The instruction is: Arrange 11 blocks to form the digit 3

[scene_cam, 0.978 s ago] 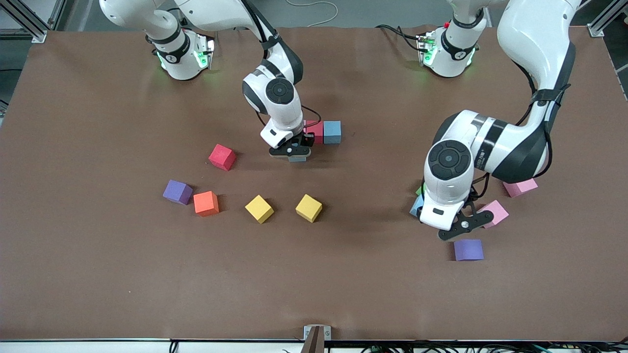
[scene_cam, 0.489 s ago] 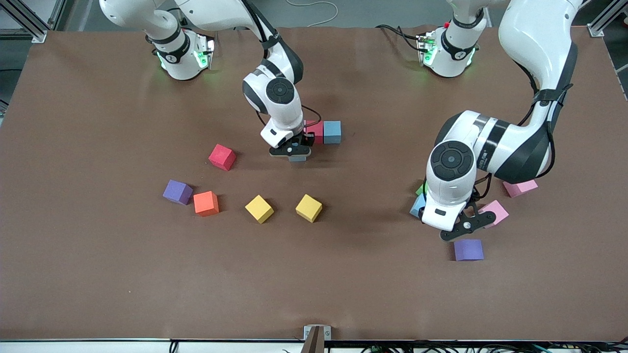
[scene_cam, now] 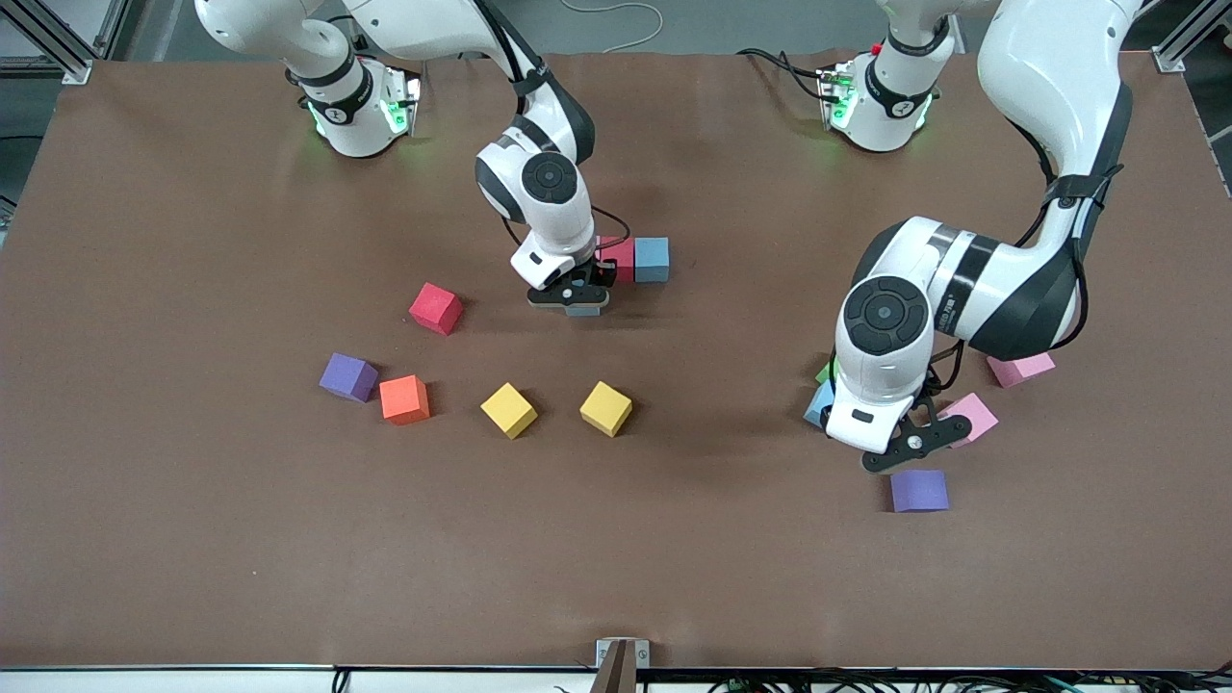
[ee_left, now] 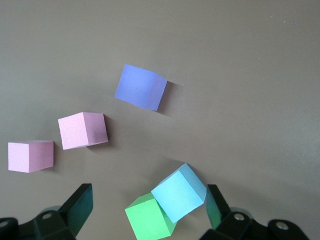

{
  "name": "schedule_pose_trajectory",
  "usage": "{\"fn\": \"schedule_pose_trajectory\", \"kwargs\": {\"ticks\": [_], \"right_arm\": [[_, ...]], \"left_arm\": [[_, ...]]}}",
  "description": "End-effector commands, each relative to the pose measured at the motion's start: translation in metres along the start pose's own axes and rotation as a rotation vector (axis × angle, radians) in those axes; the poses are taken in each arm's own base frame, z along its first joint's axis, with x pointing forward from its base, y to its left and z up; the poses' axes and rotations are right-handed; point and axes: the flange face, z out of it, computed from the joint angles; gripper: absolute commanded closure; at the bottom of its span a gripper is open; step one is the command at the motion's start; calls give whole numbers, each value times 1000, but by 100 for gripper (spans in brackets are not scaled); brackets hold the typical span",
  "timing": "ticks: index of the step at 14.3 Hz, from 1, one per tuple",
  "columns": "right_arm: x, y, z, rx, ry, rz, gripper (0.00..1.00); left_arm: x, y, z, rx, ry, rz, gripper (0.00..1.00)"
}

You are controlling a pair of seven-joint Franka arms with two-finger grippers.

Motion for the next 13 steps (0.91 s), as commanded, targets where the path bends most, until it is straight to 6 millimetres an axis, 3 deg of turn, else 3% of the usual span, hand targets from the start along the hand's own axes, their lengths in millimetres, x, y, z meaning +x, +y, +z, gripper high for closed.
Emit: {"fn": "schedule_pose_trajectory", "kwargs": {"ticks": [1, 10, 13], "right_arm": [[-19, 3, 7, -22, -19, 23, 93], [-24, 0, 8, -32, -28, 20, 91], [-22, 0, 8, -31, -25, 20, 75]], "left_arm": [[3, -3, -5, 16, 11, 16, 0], [5, -7, -4, 15, 4, 19, 0], [4, -8, -4, 23, -4, 20, 0]]}}
